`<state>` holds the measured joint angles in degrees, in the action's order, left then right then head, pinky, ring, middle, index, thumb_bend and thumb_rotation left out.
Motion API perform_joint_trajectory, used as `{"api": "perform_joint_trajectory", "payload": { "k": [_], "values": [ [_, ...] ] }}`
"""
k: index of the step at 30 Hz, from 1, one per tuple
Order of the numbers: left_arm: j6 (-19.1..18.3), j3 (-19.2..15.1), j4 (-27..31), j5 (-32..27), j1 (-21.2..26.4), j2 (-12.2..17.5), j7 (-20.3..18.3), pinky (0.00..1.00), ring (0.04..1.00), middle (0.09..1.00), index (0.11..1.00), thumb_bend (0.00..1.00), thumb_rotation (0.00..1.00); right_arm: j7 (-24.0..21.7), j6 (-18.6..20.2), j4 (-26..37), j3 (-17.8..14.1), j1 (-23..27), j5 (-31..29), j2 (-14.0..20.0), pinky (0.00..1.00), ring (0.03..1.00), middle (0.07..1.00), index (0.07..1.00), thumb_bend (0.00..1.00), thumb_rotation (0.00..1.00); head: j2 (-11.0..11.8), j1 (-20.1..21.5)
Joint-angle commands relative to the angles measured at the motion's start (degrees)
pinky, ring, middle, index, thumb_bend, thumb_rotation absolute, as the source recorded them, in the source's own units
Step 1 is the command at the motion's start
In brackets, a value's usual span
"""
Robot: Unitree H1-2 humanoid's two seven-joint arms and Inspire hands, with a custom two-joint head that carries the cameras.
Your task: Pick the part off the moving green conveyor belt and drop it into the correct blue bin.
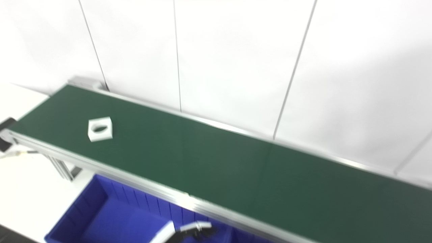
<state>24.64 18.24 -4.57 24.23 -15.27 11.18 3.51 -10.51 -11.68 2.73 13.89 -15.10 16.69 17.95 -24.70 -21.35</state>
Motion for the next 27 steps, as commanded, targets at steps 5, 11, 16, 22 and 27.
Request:
{"api": "perform_joint_trajectory", "payload": {
  "k": [5,11,16,22,27],
  "values": [
    [2.19,1.14,0.39,0.81,1.01,0.38,2.39,0.65,0.742,0.795,0.802,0.97,0.39,2.19,-10.58,-5.65,-0.96,1.33,-1.36,0.13,0.79,0.863,0.887,0.948,0.95,0.28,1.13,-0.6],
    [2.27,2.36,-0.82,0.01,1.86,0.81,3.67,0.65,0.738,0.791,0.798,0.97,0.39,1.81,-11.1,-6.66,-0.99,1.64,-1.52,0.29,0.81,0.874,0.894,0.962,0.95,0.25,1.72,-0.72],
    [2.26,3.79,-1.3,-0.39,2.53,1.77,5.58,0.65,0.734,0.786,0.793,0.97,0.39,2.33,-12.31,-7.68,-0.99,2.06,-1.11,0.04,0.79,0.867,0.888,0.956,0.96,0.25,2.1,-0.66],
    [2.28,7.32,0.24,-3.28,2.54,4.04,11.4,0.63,0.717,0.765,0.77,0.97,0.33,2.54,-12.5,-8.05,-1.02,2.19,-1.06,-0.39,0.79,0.866,0.888,0.949,0.96,0.25,1.81,-0.59],
    [2.28,8.49,3.52,-6.37,1.31,5.21,14.99,0.61,0.697,0.748,0.756,0.98,0.32,2.32,-12.22,-7.59,-0.99,2.01,-1.39,-0.56,0.8,0.871,0.891,0.949,0.96,0.22,1.95,-0.63]
  ]
}}
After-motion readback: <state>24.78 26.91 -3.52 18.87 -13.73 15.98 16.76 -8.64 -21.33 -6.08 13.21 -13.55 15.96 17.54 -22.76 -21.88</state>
